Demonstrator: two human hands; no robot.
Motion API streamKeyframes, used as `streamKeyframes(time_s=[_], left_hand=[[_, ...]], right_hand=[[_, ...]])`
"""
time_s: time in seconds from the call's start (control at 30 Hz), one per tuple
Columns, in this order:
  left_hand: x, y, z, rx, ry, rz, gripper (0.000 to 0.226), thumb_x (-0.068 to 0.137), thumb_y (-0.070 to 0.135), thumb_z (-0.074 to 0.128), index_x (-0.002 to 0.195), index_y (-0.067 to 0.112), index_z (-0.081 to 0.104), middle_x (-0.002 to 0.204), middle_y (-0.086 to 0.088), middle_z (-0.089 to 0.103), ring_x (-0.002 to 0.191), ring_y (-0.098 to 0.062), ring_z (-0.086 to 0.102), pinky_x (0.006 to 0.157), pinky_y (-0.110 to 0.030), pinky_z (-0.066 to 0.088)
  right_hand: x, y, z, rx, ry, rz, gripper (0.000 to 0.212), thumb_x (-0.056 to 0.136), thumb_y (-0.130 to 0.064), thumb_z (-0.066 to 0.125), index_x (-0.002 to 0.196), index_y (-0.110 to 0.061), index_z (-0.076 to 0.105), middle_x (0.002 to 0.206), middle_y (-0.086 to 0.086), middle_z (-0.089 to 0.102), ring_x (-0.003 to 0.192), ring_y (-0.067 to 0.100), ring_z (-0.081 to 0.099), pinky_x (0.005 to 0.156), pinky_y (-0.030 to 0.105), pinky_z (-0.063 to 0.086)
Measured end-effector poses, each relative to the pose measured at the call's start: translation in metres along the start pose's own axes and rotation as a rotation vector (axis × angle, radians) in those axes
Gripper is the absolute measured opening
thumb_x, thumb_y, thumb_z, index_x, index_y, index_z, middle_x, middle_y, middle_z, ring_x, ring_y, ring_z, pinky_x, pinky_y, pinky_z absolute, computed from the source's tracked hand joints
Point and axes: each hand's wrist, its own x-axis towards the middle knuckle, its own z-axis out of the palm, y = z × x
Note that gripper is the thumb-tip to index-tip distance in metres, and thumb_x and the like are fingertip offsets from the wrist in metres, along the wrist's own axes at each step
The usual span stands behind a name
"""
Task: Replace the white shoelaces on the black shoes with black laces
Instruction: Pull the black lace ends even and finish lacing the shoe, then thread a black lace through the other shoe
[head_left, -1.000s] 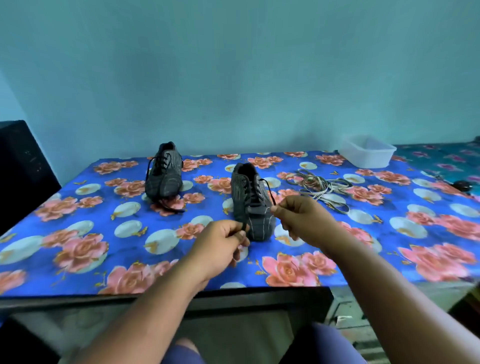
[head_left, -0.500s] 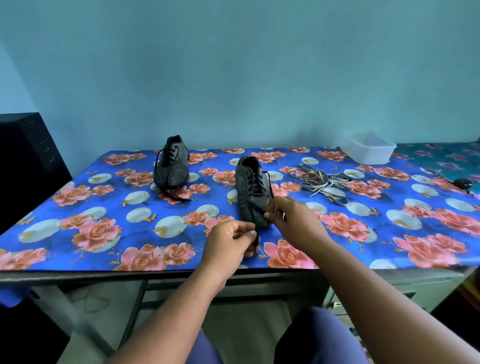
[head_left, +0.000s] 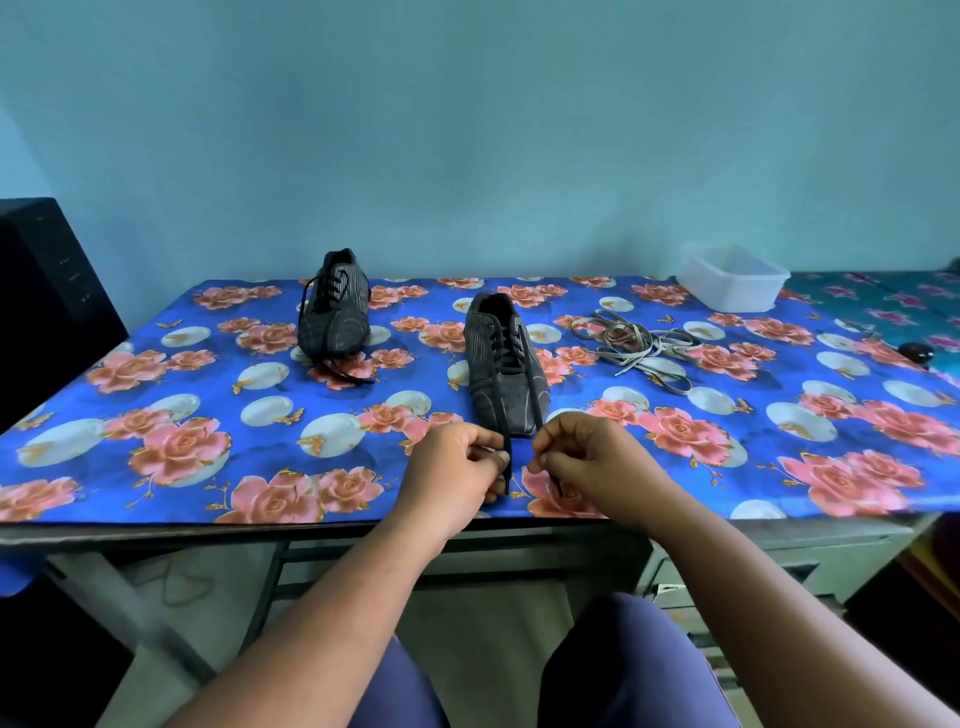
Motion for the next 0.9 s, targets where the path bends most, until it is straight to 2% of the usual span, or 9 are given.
streamKeyframes(time_s=[0.13,0.3,0.4,0.47,0.53,0.6,0.67,0.73,0.9], left_hand=[[-0.002,0.002,0.001,0.075,-0.016,0.013,0.009,0.095,0.006,0.067,0.099,0.014,0.071,0.075,-0.005,0.074,0.059,-0.012,0.07,0.067,-0.036,0.064],[0.005,0.01,0.002,0.24,-0.05,0.017,0.01,0.092,0.014,0.072,0.087,0.021,0.067,0.07,-0.007,0.074,0.064,-0.024,0.074,0.065,-0.047,0.063],[0.005,0.018,0.0,0.301,-0.079,0.01,0.01,0.093,0.018,0.07,0.084,0.02,0.067,0.071,-0.007,0.075,0.066,-0.027,0.074,0.065,-0.046,0.064],[0.004,0.023,-0.007,0.297,-0.131,-0.01,0.015,0.097,0.02,0.066,0.083,0.015,0.069,0.073,-0.004,0.076,0.061,-0.02,0.07,0.065,-0.04,0.061],[0.005,0.024,-0.019,0.325,-0.202,-0.037,0.023,0.098,0.028,0.065,0.08,0.015,0.071,0.077,0.0,0.077,0.059,-0.018,0.068,0.065,-0.041,0.06],[0.007,0.025,-0.036,0.358,-0.243,-0.056,0.033,0.092,0.045,0.067,0.075,0.018,0.073,0.083,0.0,0.078,0.065,-0.031,0.07,0.064,-0.047,0.059],[0.01,0.027,-0.053,0.348,-0.23,-0.054,0.037,0.089,0.054,0.068,0.073,0.021,0.074,0.092,-0.001,0.078,0.065,-0.029,0.068,0.058,-0.038,0.053],[0.015,0.028,-0.071,0.318,-0.189,-0.048,0.034,0.094,0.049,0.067,0.075,0.021,0.074,0.091,-0.004,0.078,0.063,-0.018,0.063,0.058,-0.027,0.045],[0.04,0.016,-0.127,0.23,-0.047,-0.09,0.024,0.096,0.04,0.068,0.095,0.016,0.072,0.086,0.003,0.078,0.066,-0.015,0.067,0.06,-0.029,0.045]], right_hand=[[-0.004,-0.002,0.011,0.059,0.026,0.092,0.022,0.088,-0.003,0.065,0.102,-0.018,0.056,0.072,0.007,0.074,0.061,0.025,0.072,0.077,0.054,0.062],[-0.002,-0.005,0.018,-0.401,0.144,-0.01,0.021,0.088,-0.027,0.072,0.097,-0.031,0.053,0.07,-0.013,0.073,0.07,0.005,0.069,0.072,0.04,0.058],[-0.001,-0.01,0.012,-0.546,0.133,-0.032,0.022,0.085,-0.046,0.075,0.094,-0.033,0.059,0.082,-0.014,0.07,0.08,0.006,0.062,0.069,0.033,0.052],[-0.001,-0.014,0.005,-0.614,0.13,-0.048,0.023,0.086,-0.054,0.07,0.093,-0.034,0.062,0.086,-0.014,0.069,0.08,0.007,0.06,0.063,0.029,0.046],[0.001,-0.019,0.0,-0.624,0.194,-0.104,0.021,0.09,-0.053,0.067,0.09,-0.032,0.063,0.081,-0.012,0.068,0.074,0.008,0.059,0.061,0.029,0.045],[0.005,-0.027,-0.001,-0.573,0.25,-0.164,0.02,0.092,-0.05,0.067,0.086,-0.03,0.064,0.076,-0.011,0.066,0.069,0.006,0.058,0.061,0.031,0.047],[0.014,-0.037,0.005,-0.551,0.259,-0.198,0.021,0.092,-0.048,0.067,0.083,-0.029,0.063,0.075,-0.011,0.066,0.068,0.006,0.058,0.061,0.033,0.048],[0.028,-0.048,0.017,-0.525,0.245,-0.228,0.024,0.092,-0.046,0.068,0.079,-0.027,0.061,0.072,-0.009,0.065,0.067,0.008,0.058,0.06,0.035,0.048],[0.073,-0.07,0.057,-0.451,0.156,-0.23,0.022,0.092,-0.042,0.071,0.079,-0.025,0.063,0.069,-0.006,0.064,0.066,0.013,0.059,0.062,0.036,0.049]])
